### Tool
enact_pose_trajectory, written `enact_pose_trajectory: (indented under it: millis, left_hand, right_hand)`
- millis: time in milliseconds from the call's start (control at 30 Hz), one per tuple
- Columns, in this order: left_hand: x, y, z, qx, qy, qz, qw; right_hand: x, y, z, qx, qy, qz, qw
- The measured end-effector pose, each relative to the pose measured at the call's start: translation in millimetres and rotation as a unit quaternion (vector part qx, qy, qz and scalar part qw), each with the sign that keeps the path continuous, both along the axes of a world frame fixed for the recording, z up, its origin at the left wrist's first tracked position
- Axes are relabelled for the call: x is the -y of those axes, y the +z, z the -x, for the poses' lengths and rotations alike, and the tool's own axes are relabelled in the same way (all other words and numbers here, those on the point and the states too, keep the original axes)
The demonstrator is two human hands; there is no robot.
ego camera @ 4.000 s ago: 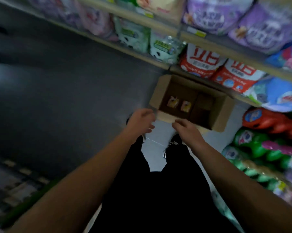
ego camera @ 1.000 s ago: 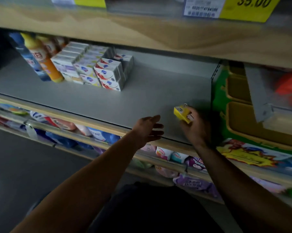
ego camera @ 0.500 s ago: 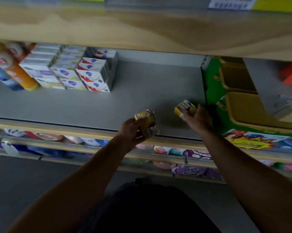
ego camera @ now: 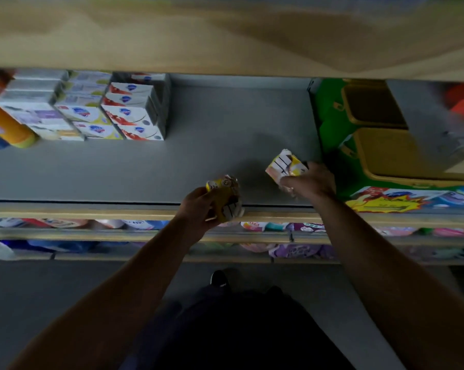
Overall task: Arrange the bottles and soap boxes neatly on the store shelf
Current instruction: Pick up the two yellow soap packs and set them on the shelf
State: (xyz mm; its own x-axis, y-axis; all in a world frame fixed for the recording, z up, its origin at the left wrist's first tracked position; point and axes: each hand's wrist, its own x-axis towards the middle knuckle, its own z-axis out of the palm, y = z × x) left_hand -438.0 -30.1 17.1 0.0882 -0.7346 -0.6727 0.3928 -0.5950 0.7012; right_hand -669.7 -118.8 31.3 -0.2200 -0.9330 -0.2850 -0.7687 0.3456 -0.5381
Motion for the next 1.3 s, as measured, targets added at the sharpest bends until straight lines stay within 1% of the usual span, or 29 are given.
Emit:
enact_pose_trajectory:
  millis: [33, 67, 133, 167, 233, 300, 333, 400, 467, 567, 600, 667, 733, 833, 933, 1067, 1133, 1200, 1300]
  left_hand:
    - [-2.4, -0.7, 3.2, -0.001, -0.006, 0.002, 1.000]
    - [-5.6, -1.9, 7.2, 0.001, -0.012, 0.004, 1.000]
    - [-16.1, -5.7, 18.6, 0.008, -0.028, 0.006, 1.000]
    - [-22.7, -8.9, 26.0, 0.010, -0.042, 0.008, 0.999]
    - [-37.7, -14.5, 45.9, 0.017, -0.074, 0.007, 0.997]
    - [-53.4, -22.6, 69.8, 0.032, -0.092, -0.017, 0.995]
    - [-61.2, -27.8, 83.3, 0.040, -0.105, -0.031, 0.993]
    - [-78.7, -40.3, 114.0, 0.061, -0.152, -0.053, 0.985]
    - [-98.6, -54.6, 148.4, 0.092, -0.208, -0.062, 0.972]
    - [-136.7, -72.8, 206.4, 0.144, -0.300, -0.047, 0.942]
    - [-153.2, -77.8, 226.7, 0.148, -0.325, -0.037, 0.933]
    - [-183.2, -87.4, 266.7, 0.140, -0.369, -0.029, 0.918]
    - [-209.8, -92.6, 307.9, 0.142, -0.404, -0.046, 0.902]
    - [-240.9, -93.8, 369.8, 0.149, -0.458, -0.061, 0.874]
    - [-255.3, -90.6, 428.2, 0.170, -0.524, -0.032, 0.834]
    - [-258.7, -95.0, 503.0, 0.180, -0.587, -0.034, 0.788]
    - [-258.4, -103.9, 543.8, 0.184, -0.605, -0.043, 0.773]
    - [-255.5, -115.1, 591.4, 0.190, -0.612, -0.048, 0.766]
    - [-246.7, -128.2, 671.3, 0.189, -0.625, -0.048, 0.756]
  right_hand:
    - [-11.7, 3.1, 4.2, 0.043, -0.023, 0.003, 0.999]
    - [-26.1, 6.0, 7.9, 0.108, -0.045, 0.006, 0.993]
    - [-61.5, 7.9, 15.7, 0.247, -0.084, 0.010, 0.965]
    - [-78.9, 5.7, 21.2, 0.288, -0.097, 0.012, 0.953]
    - [-114.7, -3.6, 38.6, 0.342, -0.129, 0.002, 0.931]
    - [-152.6, -16.7, 63.0, 0.395, -0.175, -0.013, 0.902]
    - [-172.3, -24.4, 76.9, 0.406, -0.198, -0.022, 0.892]
    - [-216.0, -40.9, 108.2, 0.404, -0.248, -0.044, 0.879]
    - [-263.7, -57.0, 142.3, 0.421, -0.302, -0.045, 0.854]
    - [-341.8, -76.5, 195.7, 0.395, -0.382, -0.058, 0.834]
    - [-370.3, -82.2, 213.4, 0.392, -0.407, -0.066, 0.823]
    - [-420.1, -93.9, 246.4, 0.399, -0.453, -0.074, 0.794]
    - [-463.6, -100.9, 275.0, 0.411, -0.509, -0.074, 0.753]
    - [-514.5, -104.9, 310.8, 0.426, -0.575, -0.046, 0.697]
    - [-544.2, -106.2, 347.1, 0.433, -0.617, -0.021, 0.657]
    - [-564.1, -112.0, 399.0, 0.437, -0.658, 0.013, 0.613]
    - [-569.7, -115.5, 428.5, 0.436, -0.681, 0.030, 0.587]
    - [-572.0, -117.4, 463.7, 0.431, -0.700, 0.048, 0.567]
    - [-571.9, -116.8, 524.2, 0.398, -0.729, 0.054, 0.555]
